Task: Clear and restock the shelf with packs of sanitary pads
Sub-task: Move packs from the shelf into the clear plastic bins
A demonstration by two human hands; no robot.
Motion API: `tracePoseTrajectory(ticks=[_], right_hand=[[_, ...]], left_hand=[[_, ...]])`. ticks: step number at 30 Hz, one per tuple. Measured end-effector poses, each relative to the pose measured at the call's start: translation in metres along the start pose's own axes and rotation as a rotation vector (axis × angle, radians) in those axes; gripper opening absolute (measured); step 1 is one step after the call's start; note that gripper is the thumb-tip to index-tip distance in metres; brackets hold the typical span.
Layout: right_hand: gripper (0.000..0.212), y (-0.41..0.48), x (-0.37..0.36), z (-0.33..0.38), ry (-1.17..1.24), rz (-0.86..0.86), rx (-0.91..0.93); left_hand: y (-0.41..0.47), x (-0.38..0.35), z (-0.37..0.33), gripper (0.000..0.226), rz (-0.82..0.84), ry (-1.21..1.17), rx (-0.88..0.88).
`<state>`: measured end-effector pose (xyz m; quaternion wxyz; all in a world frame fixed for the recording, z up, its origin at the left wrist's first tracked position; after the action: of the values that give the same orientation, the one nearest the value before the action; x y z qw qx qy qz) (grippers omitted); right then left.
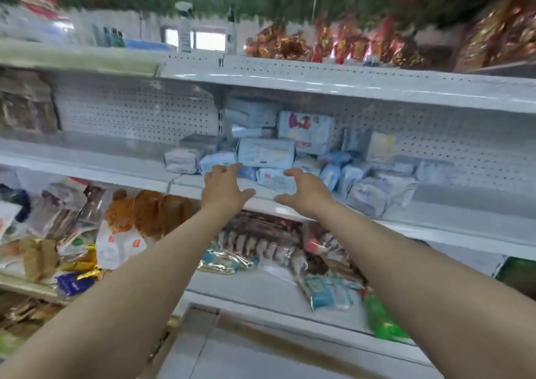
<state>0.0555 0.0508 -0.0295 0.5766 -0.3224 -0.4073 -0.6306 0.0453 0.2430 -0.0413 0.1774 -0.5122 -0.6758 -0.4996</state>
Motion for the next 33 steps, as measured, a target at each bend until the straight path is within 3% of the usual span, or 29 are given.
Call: tracePoseTrajectory(ticks=[10, 16, 20, 26, 30, 33], right_hand=[[0.066, 0.032, 0.114, -0.114, 0.057, -0.112, -0.111], [0.069, 0.077, 0.161, -0.208, 0.117, -0.171, -0.226], [0.072, 0.100, 0.166, -0.256, 0.122, -0.120, -0.290], [0.060, 0.125, 0.144, -0.284, 0.175, 0.057, -0.277], [0.061, 0.135, 0.136, -0.285, 0.232, 0.092, -0.243], [0.061, 0.138, 0.137, -0.286, 0.224, 0.112, -0.237]], left_hand=[[0.072, -0.074, -0.132, 0.080, 0.046, -0.185, -0.111], [0.110, -0.145, -0.186, 0.077, 0.194, -0.189, -0.114], [0.124, -0.159, -0.215, 0.067, 0.153, -0.086, -0.144], [0.134, -0.175, -0.217, 0.070, 0.246, -0.055, -0.132], [0.136, -0.170, -0.216, 0.079, 0.241, 0.106, -0.124], [0.130, -0.165, -0.232, 0.056, 0.212, 0.077, -0.110]])
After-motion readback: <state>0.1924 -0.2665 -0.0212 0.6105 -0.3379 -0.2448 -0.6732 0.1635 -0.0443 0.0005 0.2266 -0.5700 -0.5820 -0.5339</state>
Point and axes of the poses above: each hand's wrist, its own y-axis towards the middle knuckle, its own x-axis out of the back of the hand, z = x × y, the point moved 10 cm from there along y, towards the middle knuckle, and after that the axes turned 13 degrees about -x, right-handed, at the moved point
